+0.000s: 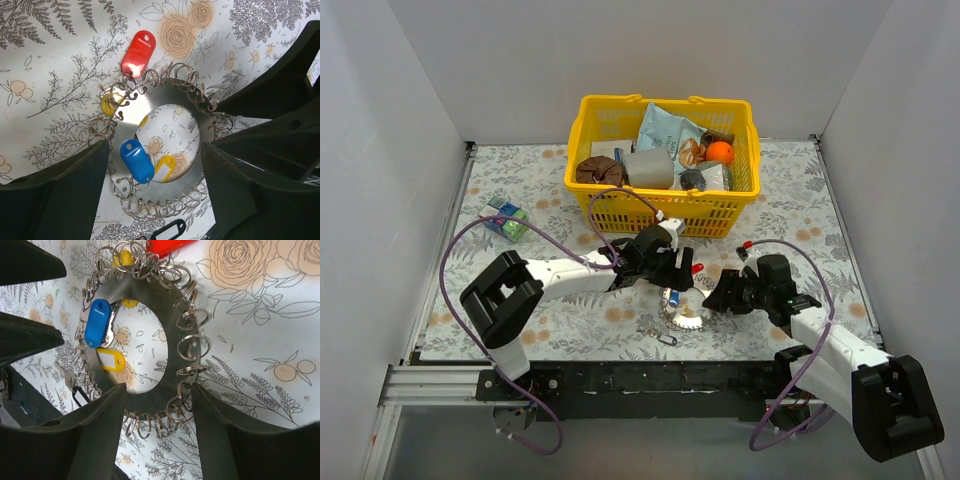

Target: Put the keys on the keyring

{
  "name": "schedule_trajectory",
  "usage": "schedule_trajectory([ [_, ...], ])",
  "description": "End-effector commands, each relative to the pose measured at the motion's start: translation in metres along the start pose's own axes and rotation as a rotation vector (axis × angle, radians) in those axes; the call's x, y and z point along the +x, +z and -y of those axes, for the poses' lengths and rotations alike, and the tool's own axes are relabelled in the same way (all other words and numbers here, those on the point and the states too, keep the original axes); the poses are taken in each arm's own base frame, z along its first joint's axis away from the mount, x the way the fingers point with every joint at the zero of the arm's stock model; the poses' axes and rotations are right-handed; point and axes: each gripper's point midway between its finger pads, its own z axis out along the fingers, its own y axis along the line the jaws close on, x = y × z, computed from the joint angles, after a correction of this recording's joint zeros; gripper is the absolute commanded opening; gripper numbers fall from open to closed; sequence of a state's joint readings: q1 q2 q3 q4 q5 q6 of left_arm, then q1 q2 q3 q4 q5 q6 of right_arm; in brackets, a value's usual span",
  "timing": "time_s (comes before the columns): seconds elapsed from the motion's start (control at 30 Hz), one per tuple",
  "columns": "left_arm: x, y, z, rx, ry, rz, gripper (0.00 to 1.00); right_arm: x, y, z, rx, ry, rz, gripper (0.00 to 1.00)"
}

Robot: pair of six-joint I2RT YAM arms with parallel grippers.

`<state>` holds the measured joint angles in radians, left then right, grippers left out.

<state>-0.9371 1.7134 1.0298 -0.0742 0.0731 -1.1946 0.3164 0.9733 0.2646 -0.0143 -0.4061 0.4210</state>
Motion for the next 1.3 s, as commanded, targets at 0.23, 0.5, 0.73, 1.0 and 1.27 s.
schedule_trajectory([
  [0.23, -0.02, 0.001, 0.011, 0.051, 0.018, 0.031, 0.69, 0.034, -0.006, -0.008, -0.054, 0.068, -0.064, 0.62],
  [0.5, -0.015, 0.004, 0.011, 0.074, -0.004, 0.015, 0.68, 0.044, -0.007, -0.015, -0.098, 0.073, -0.09, 0.62],
  [0.73, -0.014, 0.008, 0.015, 0.097, -0.003, 0.008, 0.67, 0.051, -0.007, -0.031, -0.18, 0.078, -0.088, 0.65],
  [1.0, -0.021, 0.004, 0.018, 0.112, -0.01, 0.021, 0.66, -0.008, -0.018, -0.031, -0.06, 0.015, 0.113, 0.76],
  [1.27, -0.022, 0.005, 0.02, 0.123, -0.012, 0.021, 0.63, -0.052, -0.03, -0.028, 0.048, -0.023, 0.228, 0.76],
])
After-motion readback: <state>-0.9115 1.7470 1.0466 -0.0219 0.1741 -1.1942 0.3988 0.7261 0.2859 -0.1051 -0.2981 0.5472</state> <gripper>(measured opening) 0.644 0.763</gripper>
